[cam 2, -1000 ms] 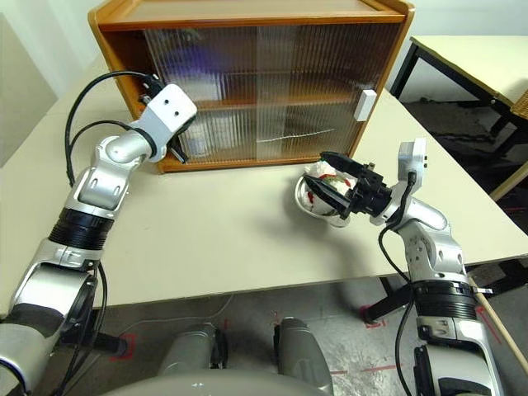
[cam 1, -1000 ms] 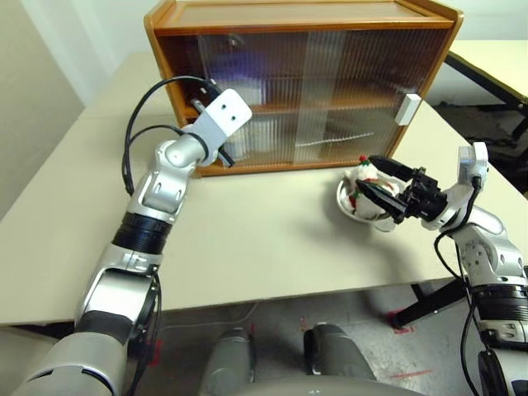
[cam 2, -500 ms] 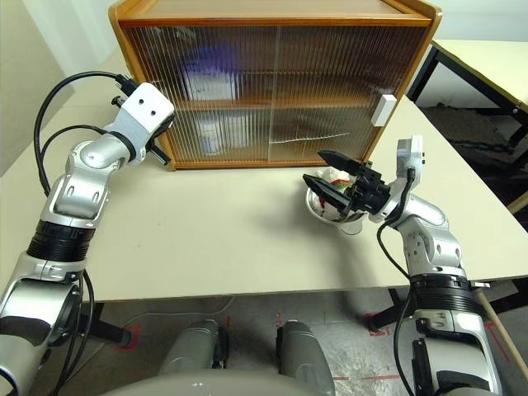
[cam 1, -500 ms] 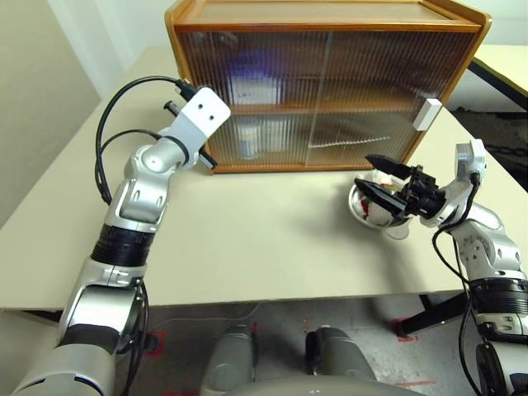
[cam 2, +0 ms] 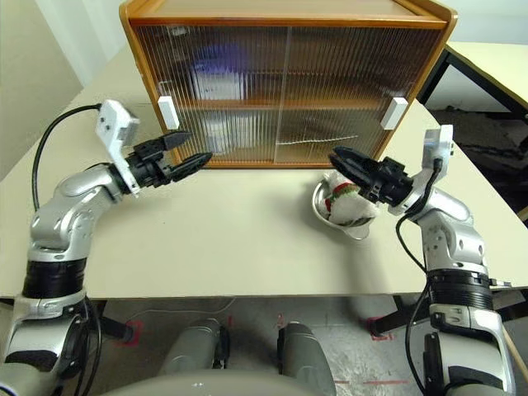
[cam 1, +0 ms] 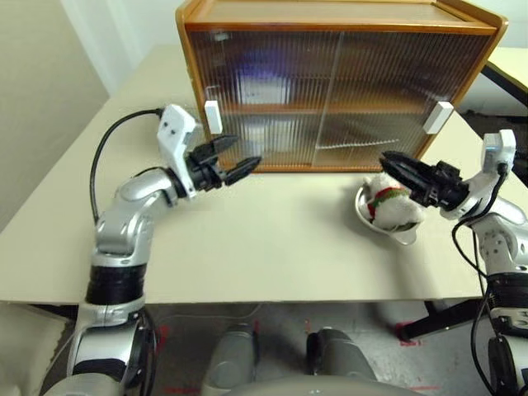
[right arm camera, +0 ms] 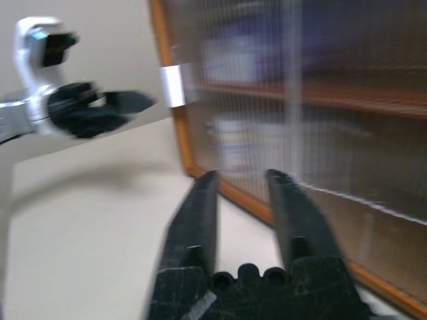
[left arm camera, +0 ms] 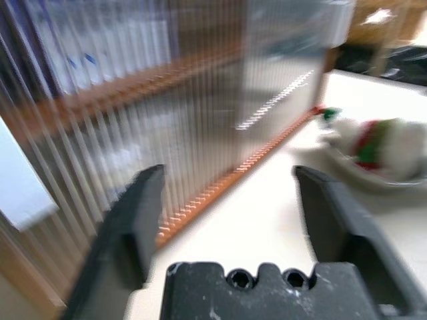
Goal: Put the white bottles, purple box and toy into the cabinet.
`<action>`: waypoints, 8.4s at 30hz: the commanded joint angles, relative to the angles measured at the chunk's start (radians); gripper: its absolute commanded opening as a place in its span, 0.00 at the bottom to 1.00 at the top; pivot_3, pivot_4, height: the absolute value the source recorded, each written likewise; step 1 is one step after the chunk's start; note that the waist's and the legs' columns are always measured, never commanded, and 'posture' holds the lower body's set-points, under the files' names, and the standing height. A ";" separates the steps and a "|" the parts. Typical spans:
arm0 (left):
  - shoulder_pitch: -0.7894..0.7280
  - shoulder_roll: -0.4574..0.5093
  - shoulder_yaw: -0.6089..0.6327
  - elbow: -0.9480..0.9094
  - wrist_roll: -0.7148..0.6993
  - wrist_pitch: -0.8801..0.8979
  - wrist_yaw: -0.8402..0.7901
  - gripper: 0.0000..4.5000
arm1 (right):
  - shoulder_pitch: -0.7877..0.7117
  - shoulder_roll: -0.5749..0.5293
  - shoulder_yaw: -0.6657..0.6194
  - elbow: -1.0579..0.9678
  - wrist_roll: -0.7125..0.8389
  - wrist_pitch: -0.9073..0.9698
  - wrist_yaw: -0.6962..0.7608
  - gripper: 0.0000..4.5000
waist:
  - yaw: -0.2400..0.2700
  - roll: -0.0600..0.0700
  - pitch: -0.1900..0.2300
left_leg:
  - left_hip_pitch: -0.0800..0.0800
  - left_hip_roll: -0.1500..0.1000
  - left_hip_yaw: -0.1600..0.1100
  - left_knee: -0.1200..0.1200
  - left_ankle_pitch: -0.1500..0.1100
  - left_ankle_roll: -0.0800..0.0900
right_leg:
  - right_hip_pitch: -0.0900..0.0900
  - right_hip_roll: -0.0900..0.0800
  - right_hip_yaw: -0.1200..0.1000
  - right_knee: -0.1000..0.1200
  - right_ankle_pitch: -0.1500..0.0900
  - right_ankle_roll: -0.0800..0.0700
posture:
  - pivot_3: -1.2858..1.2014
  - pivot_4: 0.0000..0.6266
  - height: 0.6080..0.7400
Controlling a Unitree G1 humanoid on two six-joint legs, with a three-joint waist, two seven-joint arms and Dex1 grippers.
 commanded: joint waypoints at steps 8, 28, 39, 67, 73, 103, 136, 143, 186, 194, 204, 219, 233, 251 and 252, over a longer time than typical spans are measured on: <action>0.187 0.115 0.078 -0.124 -0.235 0.032 -0.154 1.00 | -0.181 -0.069 -0.050 0.280 -0.174 -0.109 -0.263 0.01 | -0.001 -0.001 0.001 | 0.000 0.000 0.001 0.000 0.000 0.000 | 0.000 -0.001 0.001 -0.001 -0.008 -0.014 | 0.60 0.03 1.00; 0.265 0.138 0.045 -0.165 -0.317 0.015 -0.170 1.00 | -0.287 -0.174 -0.084 0.509 -0.277 -0.282 -0.417 0.01 | -0.002 -0.002 0.003 | 0.000 0.000 0.001 -0.001 0.000 0.000 | 0.001 -0.001 0.002 -0.001 -0.010 -0.013 | 0.60 0.03 1.00; 0.268 0.154 0.030 -0.170 -0.316 -0.004 -0.173 1.00 | -0.338 -0.153 -0.043 0.594 -0.319 -0.263 -0.432 0.01 | -0.004 -0.002 0.003 | 0.000 0.000 0.001 -0.001 0.000 0.001 | 0.001 -0.001 0.002 -0.001 -0.010 -0.013 | 0.60 0.02 1.00; 0.289 0.179 0.047 -0.182 -0.342 0.001 -0.153 1.00 | -0.384 0.050 0.044 0.459 -0.311 -0.202 -0.339 0.01 | -0.004 -0.001 0.003 | 0.002 0.001 -0.001 -0.014 0.001 0.002 | -0.002 0.000 0.000 -0.001 -0.007 -0.004 | 0.62 0.03 1.00; 0.279 0.151 0.054 -0.189 -0.347 -0.026 -0.131 1.00 | -0.379 0.135 0.085 0.406 -0.320 -0.188 -0.333 0.01 | -0.006 -0.001 0.003 | 0.002 0.001 -0.001 -0.015 0.000 0.000 | -0.002 0.000 0.000 -0.001 -0.008 -0.004 | 0.62 0.05 1.00; 0.258 0.105 0.074 -0.156 -0.378 -0.108 -0.103 1.00 | -0.212 -0.227 0.022 -0.020 -0.177 0.427 -0.276 0.82 | 0.020 0.005 0.014 | -0.002 0.002 -0.004 -0.015 -0.002 -0.002 | -0.004 -0.001 -0.006 -0.004 -0.016 -0.012 | 0.60 0.07 1.00; 0.251 0.121 0.051 -0.128 -0.359 -0.158 -0.133 1.00 | -0.098 -0.408 0.273 -0.089 -0.163 0.860 -0.088 0.63 | 0.059 -0.006 0.019 | -0.014 0.002 -0.006 -0.011 -0.003 -0.001 | -0.012 0.000 -0.010 -0.005 -0.013 -0.004 | 0.61 0.04 1.00; 0.237 0.119 0.044 -0.111 -0.353 -0.162 -0.142 1.00 | -0.162 -0.446 0.237 -0.038 -0.137 0.871 -0.020 0.12 | 0.058 -0.006 0.019 | -0.014 0.002 -0.006 -0.009 -0.003 -0.001 | -0.012 0.000 -0.010 -0.005 -0.011 -0.003 | 0.61 0.04 1.00; 0.253 0.128 0.070 -0.125 -0.350 -0.168 -0.111 1.00 | -0.786 -0.244 0.045 0.666 -0.321 0.113 -0.280 0.71 | 0.058 -0.005 0.013 | -0.014 0.003 -0.004 -0.009 -0.003 -0.001 | -0.015 0.000 -0.011 -0.001 -0.008 -0.011 | 0.62 0.03 1.00; 0.250 0.126 0.069 -0.123 -0.350 -0.172 -0.109 1.00 | -0.807 -0.277 0.043 0.656 -0.323 0.116 -0.269 0.99 | 0.057 -0.004 0.012 | -0.014 0.003 -0.004 -0.009 -0.003 -0.001 | -0.015 0.000 -0.011 0.000 -0.008 -0.011 | 0.62 0.04 1.00; 0.264 0.127 0.074 -0.132 -0.355 -0.172 -0.109 1.00 | -0.640 -0.466 0.066 0.432 -0.197 0.632 0.088 0.99 | 0.065 -0.002 0.013 | -0.015 0.003 -0.006 -0.010 -0.003 -0.001 | -0.014 -0.001 -0.012 -0.001 -0.008 -0.011 | 0.62 0.06 1.00; 0.259 0.121 0.054 -0.117 -0.346 -0.171 -0.128 1.00 | -0.207 -0.427 -0.036 0.503 -0.133 0.862 -0.009 0.99 | 0.046 0.001 0.016 | -0.011 0.009 -0.002 0.003 -0.002 0.001 | -0.010 0.007 -0.008 0.001 -0.013 -0.021 | 0.62 0.09 1.00; 0.258 0.140 0.064 -0.141 -0.352 -0.156 -0.117 1.00 | -0.197 -0.247 -0.139 0.541 -0.064 0.934 -0.167 0.99 | 0.050 0.001 0.016 | -0.012 0.011 -0.002 0.003 0.000 0.003 | -0.011 0.014 -0.001 0.000 -0.002 -0.005 | 0.62 0.06 1.00; 0.240 0.141 0.049 -0.135 -0.355 -0.155 -0.114 1.00 | -0.179 -0.235 -0.194 0.540 0.001 0.975 -0.183 0.01 | 0.057 -0.002 0.012 | -0.012 0.011 0.000 0.003 0.000 0.003 | -0.011 0.015 0.000 0.000 -0.002 -0.005 | 0.62 0.05 1.00; 0.239 0.141 0.050 -0.134 -0.355 -0.156 -0.113 1.00 | -0.175 -0.236 -0.195 0.539 0.007 0.980 -0.181 0.00 | 0.060 -0.003 0.010 | -0.012 0.011 0.000 0.003 0.000 0.003 | -0.011 0.015 0.000 -0.001 -0.002 -0.005 | 0.62 0.05 1.00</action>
